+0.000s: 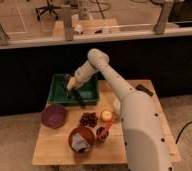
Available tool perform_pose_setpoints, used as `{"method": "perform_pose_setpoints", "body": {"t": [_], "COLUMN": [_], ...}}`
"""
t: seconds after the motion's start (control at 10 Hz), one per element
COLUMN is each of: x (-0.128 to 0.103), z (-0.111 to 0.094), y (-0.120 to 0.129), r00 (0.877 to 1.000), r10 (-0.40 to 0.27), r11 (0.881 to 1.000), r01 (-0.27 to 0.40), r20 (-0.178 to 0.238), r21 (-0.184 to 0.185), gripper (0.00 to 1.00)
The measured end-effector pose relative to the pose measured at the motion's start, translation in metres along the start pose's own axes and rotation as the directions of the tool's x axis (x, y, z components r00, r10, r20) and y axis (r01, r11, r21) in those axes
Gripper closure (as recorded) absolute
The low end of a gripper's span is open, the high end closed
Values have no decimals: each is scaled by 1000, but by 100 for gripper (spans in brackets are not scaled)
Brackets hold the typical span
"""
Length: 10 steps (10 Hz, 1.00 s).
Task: Place brush in tray
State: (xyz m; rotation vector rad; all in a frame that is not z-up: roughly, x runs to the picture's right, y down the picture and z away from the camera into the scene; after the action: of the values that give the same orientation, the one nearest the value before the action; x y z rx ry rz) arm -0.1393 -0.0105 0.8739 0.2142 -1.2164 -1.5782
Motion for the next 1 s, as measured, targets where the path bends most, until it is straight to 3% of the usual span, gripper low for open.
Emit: {"method": "perform_pose_setpoints", "body": {"t": [0.5, 1.0], "x": [7, 14], "z": [7, 22], "y": [-1, -7], "r00": [999, 988], "r10": [50, 131], "r11": [998, 991], "r01": [-51, -130], "r20": [-10, -80], "r21": [-32, 25], "gripper": [89, 89]}}
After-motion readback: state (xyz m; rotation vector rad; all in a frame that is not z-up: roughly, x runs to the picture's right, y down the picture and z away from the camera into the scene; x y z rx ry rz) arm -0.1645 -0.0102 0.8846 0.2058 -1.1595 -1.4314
